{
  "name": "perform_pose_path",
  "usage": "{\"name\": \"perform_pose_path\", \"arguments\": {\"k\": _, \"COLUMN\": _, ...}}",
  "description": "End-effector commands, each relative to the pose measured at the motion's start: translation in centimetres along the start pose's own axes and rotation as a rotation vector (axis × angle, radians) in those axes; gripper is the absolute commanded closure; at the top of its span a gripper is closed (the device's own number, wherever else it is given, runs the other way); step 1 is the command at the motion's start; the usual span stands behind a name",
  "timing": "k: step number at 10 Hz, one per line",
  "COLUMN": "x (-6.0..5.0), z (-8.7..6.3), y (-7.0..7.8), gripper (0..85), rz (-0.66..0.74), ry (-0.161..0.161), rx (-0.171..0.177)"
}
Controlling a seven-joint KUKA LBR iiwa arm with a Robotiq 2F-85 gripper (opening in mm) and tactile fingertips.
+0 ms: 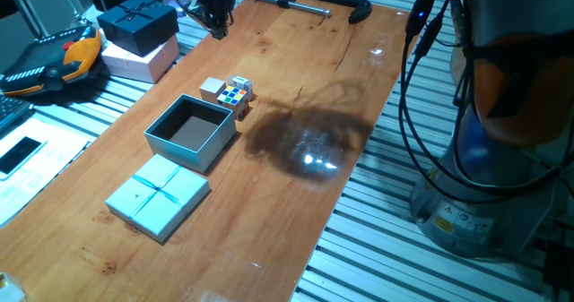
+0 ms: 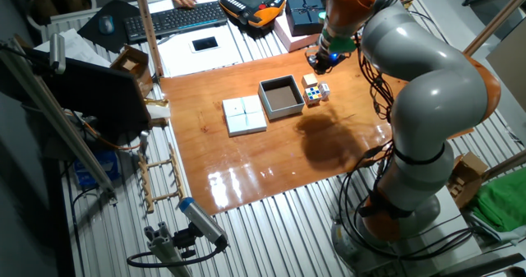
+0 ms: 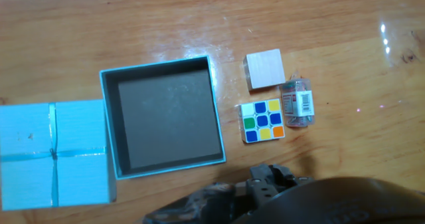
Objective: Take everything out of the gift box
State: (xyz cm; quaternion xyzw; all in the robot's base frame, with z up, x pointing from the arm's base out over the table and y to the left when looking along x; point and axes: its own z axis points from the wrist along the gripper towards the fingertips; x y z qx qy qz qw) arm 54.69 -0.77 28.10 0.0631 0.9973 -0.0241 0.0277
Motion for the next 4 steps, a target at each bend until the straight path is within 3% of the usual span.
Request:
{"name": "perform_pose_path", "arguments": {"k": 1, "x": 0.01, "z": -0.03, "y": 0.03, "gripper": 84.0, "rz": -0.009, "ry": -0.004, "rx": 0.001}}
{"name": "perform_pose_path", "arguments": {"k": 4, "x": -0.19, "z": -0.09, "y": -0.29, "gripper": 84.0, "rz": -0.012, "ry": -0.009, "rx": 0.004}}
